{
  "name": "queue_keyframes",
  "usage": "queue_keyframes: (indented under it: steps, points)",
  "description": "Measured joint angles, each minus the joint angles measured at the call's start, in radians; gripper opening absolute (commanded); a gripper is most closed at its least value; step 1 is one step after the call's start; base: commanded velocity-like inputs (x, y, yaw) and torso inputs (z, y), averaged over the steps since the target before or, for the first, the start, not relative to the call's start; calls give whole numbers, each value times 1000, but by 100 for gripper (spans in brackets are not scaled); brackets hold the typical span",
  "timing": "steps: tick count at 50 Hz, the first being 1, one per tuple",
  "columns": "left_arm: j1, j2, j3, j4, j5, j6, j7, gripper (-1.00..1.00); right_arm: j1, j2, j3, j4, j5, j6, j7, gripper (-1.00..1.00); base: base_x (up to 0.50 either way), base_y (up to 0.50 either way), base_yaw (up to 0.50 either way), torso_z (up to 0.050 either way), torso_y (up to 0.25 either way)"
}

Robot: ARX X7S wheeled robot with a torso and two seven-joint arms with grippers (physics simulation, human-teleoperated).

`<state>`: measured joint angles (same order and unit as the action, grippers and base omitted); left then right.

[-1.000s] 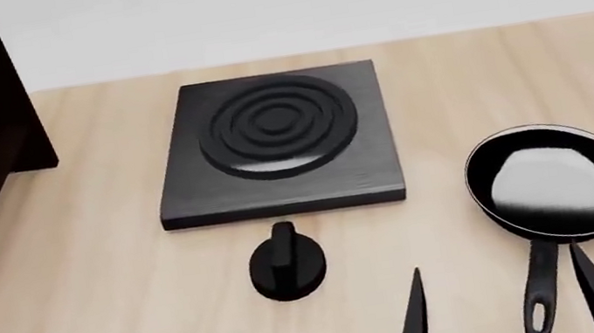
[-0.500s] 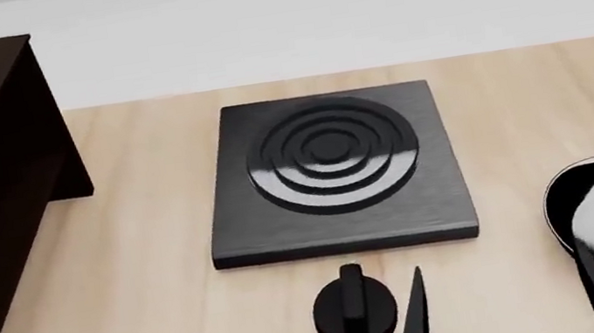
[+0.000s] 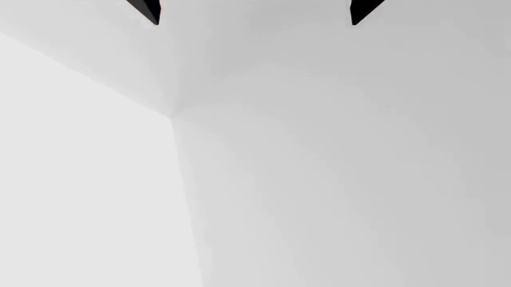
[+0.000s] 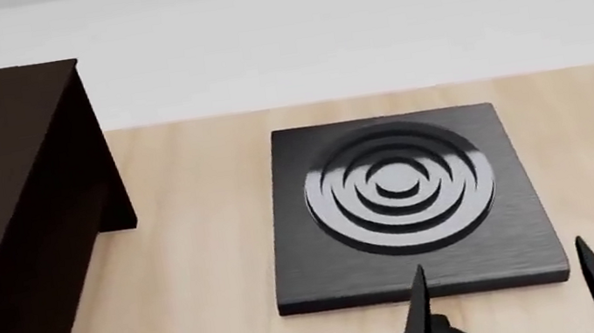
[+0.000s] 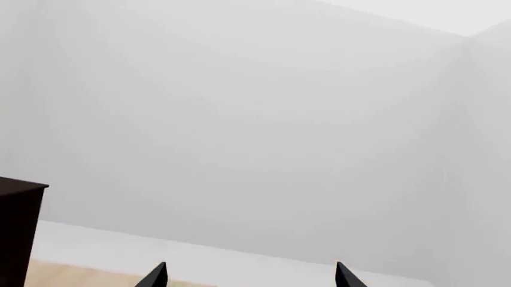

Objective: Put the frying pan under the cabinet shelf.

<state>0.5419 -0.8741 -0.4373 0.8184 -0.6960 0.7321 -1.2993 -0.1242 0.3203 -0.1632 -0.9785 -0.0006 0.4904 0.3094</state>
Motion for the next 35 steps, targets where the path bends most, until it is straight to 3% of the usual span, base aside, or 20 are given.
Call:
queue_keyframes:
  steps: [28,31,35]
  points:
    - [-11,21,-8,9,-13,-29,27,100,13,15,40,-39,55,49,13,100,216,183,0,0,0]
    - [-12,24,-9,10,-13,-32,30,100,34,69,31,-46,120,58,73,100,0,0,0,0,0]
    - [-14,27,-10,11,-13,-36,34,100,115,234,-36,-53,291,26,260,100,0,0,0,0,0]
